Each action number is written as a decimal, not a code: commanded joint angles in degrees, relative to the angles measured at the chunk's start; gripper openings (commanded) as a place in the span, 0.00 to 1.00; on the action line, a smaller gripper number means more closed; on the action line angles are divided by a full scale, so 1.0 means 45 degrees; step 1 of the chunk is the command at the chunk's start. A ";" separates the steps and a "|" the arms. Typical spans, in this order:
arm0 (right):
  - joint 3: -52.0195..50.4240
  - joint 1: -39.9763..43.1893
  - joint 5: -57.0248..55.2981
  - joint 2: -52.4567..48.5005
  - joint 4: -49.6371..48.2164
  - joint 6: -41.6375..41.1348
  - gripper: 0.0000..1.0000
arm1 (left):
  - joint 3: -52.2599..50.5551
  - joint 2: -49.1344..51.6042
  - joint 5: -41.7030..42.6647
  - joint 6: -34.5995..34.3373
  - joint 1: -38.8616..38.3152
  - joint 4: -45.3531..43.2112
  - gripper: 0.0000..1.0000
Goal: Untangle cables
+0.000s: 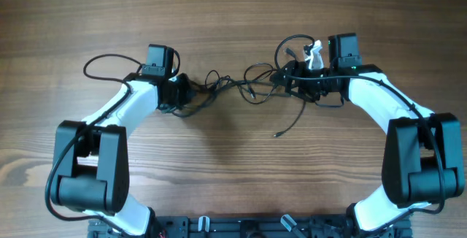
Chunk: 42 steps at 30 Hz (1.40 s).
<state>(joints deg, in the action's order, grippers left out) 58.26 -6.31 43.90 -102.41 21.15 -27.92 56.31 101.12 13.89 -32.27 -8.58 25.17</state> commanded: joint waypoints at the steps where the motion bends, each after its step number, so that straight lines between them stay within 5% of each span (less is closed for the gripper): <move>1: 0.0029 -0.0063 0.0257 0.0753 0.0529 0.0714 0.75 | 0.0947 -0.1399 0.1117 -0.0087 -0.0083 -0.0121 0.04; 6: 0.0029 -0.0063 0.0097 0.2254 0.0884 0.1307 0.74 | 0.1321 -0.3293 0.0549 -0.0112 -0.0238 0.0121 0.08; 7: 0.0029 -0.0063 0.0097 0.2623 0.0879 0.1311 0.75 | 0.1316 -0.3497 -0.0962 -0.0918 -0.0238 0.0947 0.57; 8: 0.0029 -0.0063 0.0097 0.2793 0.0869 0.1316 0.75 | 0.1287 -0.3487 -0.1899 -0.1724 -0.0238 0.1477 0.91; 9: 0.0029 -0.0063 0.0102 0.2909 0.0874 0.1370 0.75 | 0.1185 -0.3351 -0.2409 -0.2361 -0.0238 0.1690 1.00; 11: 0.0029 -0.0063 0.0097 0.2973 0.0976 0.1545 0.75 | 0.0806 -0.2885 -0.1685 -0.2633 -0.0238 0.1297 1.00; 12: 0.0029 -0.0063 0.0102 0.2973 0.1054 0.1545 0.75 | 0.0695 -0.2613 -0.1574 -0.2594 -0.0253 0.1273 0.95; 13: 0.0029 -0.0063 0.0102 0.2973 0.1151 0.1545 0.75 | 0.0602 -0.2346 -0.1574 -0.2628 -0.0253 0.1292 0.69; 15: 0.0029 -0.0063 0.0097 0.2973 0.1336 0.1554 0.75 | 0.0529 -0.1753 -0.1530 -0.3891 -0.0257 0.1511 0.45; 17: 0.0029 -0.0063 0.0097 0.2973 0.1472 0.1671 0.75 | 0.0529 -0.1185 -0.1520 -0.4692 -0.0325 0.1491 0.46; 20: 0.0029 -0.0063 0.0097 0.2973 0.1520 0.1846 0.75 | 0.0529 -0.0607 -0.1525 -0.4702 -0.0549 0.1549 0.64; 22: 0.0029 -0.0063 0.0029 0.2973 0.1515 0.1841 0.75 | 0.0529 -0.0515 -0.1617 -0.4702 -0.0670 0.1875 0.67; 32: 0.0029 -0.0063 -0.0238 0.2973 0.1603 0.1846 0.75 | 0.0529 0.0267 -0.2589 -0.4988 -0.0797 0.2827 0.58; 35: 0.0029 -0.0063 -0.0233 0.2973 0.1608 0.1841 0.75 | 0.0529 0.0563 -0.2569 -0.5051 -0.0806 0.2161 0.49; 38: 0.0029 -0.0063 -0.0233 0.2973 0.1923 0.1841 0.75 | 0.0554 0.0729 -0.2516 -0.5654 -0.0967 0.1472 0.04; 42: 0.0029 -0.0063 -0.0228 0.2973 0.2273 0.1855 0.74 | 0.1894 -0.0238 -0.1219 -0.5591 -0.0952 0.1166 0.04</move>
<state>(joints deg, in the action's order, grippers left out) 58.26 -6.31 43.40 -89.65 31.14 -20.64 59.59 103.66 4.40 -56.53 -12.51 30.85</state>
